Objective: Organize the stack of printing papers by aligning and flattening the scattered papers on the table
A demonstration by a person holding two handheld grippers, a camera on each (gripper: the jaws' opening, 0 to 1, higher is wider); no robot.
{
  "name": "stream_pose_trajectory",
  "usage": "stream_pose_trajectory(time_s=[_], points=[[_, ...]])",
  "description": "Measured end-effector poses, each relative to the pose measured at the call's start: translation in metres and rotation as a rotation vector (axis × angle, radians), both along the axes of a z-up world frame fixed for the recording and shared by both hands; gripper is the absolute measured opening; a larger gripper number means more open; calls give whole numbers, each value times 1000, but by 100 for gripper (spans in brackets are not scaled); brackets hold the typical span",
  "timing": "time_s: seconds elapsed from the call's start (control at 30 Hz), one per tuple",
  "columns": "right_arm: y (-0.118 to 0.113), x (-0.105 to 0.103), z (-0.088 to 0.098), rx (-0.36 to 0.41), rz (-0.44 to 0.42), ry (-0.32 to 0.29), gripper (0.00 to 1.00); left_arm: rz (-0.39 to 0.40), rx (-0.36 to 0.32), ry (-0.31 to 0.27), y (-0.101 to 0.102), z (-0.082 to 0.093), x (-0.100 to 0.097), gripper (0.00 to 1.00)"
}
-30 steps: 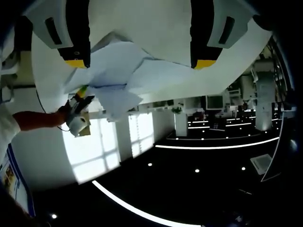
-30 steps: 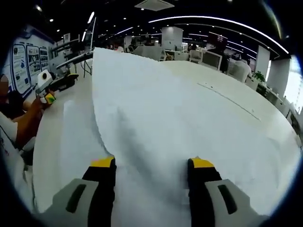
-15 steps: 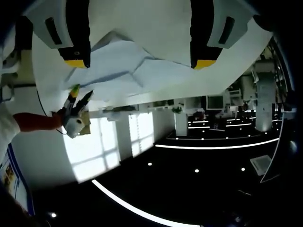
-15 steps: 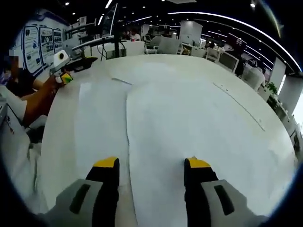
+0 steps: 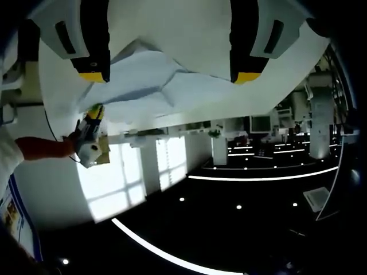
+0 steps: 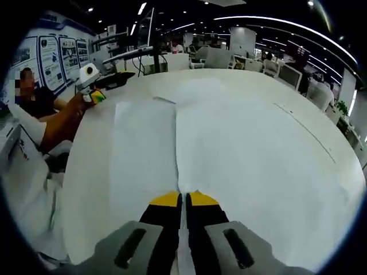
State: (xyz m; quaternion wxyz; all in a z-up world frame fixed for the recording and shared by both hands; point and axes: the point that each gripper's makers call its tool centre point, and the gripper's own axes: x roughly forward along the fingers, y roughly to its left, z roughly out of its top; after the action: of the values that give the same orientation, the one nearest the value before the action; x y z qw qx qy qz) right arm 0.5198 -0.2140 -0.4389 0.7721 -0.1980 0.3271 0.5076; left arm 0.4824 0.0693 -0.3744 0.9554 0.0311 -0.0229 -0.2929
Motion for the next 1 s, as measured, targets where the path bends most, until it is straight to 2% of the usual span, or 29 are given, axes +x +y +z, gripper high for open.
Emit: stream_pose_trajectory(time_s=[0.13, 0.33, 0.37, 0.43, 0.5, 0.83, 0.93, 1.0], points=[[-2, 1, 0, 15, -16, 24, 0, 0, 1, -1, 0, 0, 0, 88], [0, 1, 0, 16, -32, 25, 0, -1, -2, -2, 0, 1, -1, 88], [-1, 3, 1, 21, -72, 47, 0, 0, -3, -1, 0, 1, -1, 88], [4, 8, 15, 110, -127, 66, 0, 0, -4, -1, 0, 1, 0, 88], [3, 12, 30, 165, -165, 72, 0, 1, -4, 0, 1, 0, 0, 88], [-5, 15, 80, 286, -240, 34, 0, 4, -4, 2, 1, 0, 1, 88], [-7, 17, 93, 345, -277, 37, 0, 4, -6, 4, 1, 0, 1, 88], [-10, 21, 109, 409, -307, 42, 0, 1, -10, 6, 1, 0, 1, 88]])
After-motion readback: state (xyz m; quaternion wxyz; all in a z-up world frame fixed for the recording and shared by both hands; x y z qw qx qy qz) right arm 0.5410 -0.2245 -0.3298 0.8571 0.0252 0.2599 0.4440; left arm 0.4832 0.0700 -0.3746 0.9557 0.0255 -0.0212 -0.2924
